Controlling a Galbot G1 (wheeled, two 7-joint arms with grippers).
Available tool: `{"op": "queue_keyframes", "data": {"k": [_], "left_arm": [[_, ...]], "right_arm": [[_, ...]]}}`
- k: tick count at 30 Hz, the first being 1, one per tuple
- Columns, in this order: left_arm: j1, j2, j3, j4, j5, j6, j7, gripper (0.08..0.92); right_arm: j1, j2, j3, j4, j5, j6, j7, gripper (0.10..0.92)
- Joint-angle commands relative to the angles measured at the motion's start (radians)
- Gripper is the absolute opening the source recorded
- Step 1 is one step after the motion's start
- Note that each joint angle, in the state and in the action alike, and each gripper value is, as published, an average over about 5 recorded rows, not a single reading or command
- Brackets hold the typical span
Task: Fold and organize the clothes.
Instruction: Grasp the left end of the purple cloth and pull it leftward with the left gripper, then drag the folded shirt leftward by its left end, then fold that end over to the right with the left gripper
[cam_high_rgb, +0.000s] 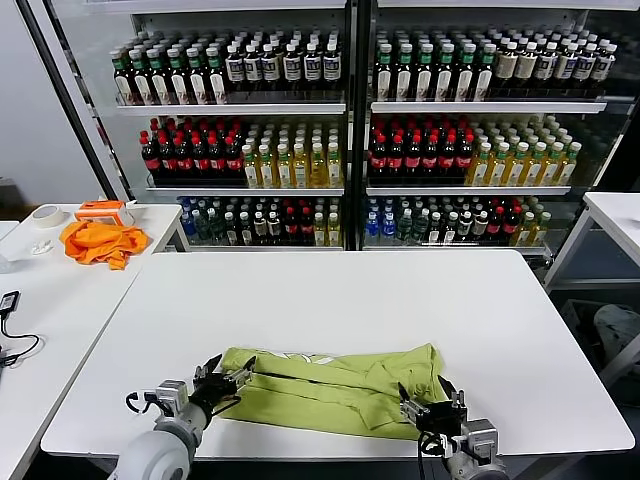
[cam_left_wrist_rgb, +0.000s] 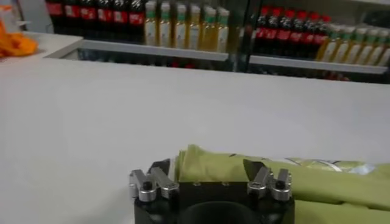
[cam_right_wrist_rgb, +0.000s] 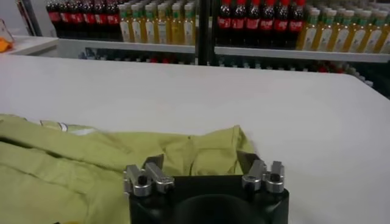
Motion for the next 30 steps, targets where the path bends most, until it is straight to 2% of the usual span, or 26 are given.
{"op": "queue_keyframes", "data": {"k": [1,12,16,20,25,30], "left_arm": [[0.032,-0.045,0.037,-0.036,-0.014,0.035,-0.192,0.765],[0.03,-0.064,0.06,-0.015,0.016,0.016,-0.15,0.456],[0.033,-0.084,0.068,-0.014,0.092,-0.019,-0.132,0.344],[0.033,-0.083,0.033,-0.043,0.244,0.011,-0.136,0.231],[0.045,-0.028,-0.116,-0.114,0.397,0.083,-0.147,0.111],[0.068,0.071,-0.301,-0.115,0.412,0.158,-0.139,0.1]], "right_arm": [[-0.025,0.004,0.015,0.011,0.003,0.007,-0.003,0.821],[-0.021,0.008,0.02,0.003,-0.002,0.009,-0.003,0.823],[-0.019,0.008,0.019,0.0,-0.002,0.011,-0.003,0.823],[-0.015,0.004,0.02,0.001,-0.002,0.011,-0.003,0.823],[-0.011,-0.004,0.024,-0.001,-0.001,0.013,-0.001,0.823],[0.01,-0.005,0.018,-0.015,-0.001,0.011,0.003,0.823]]}}
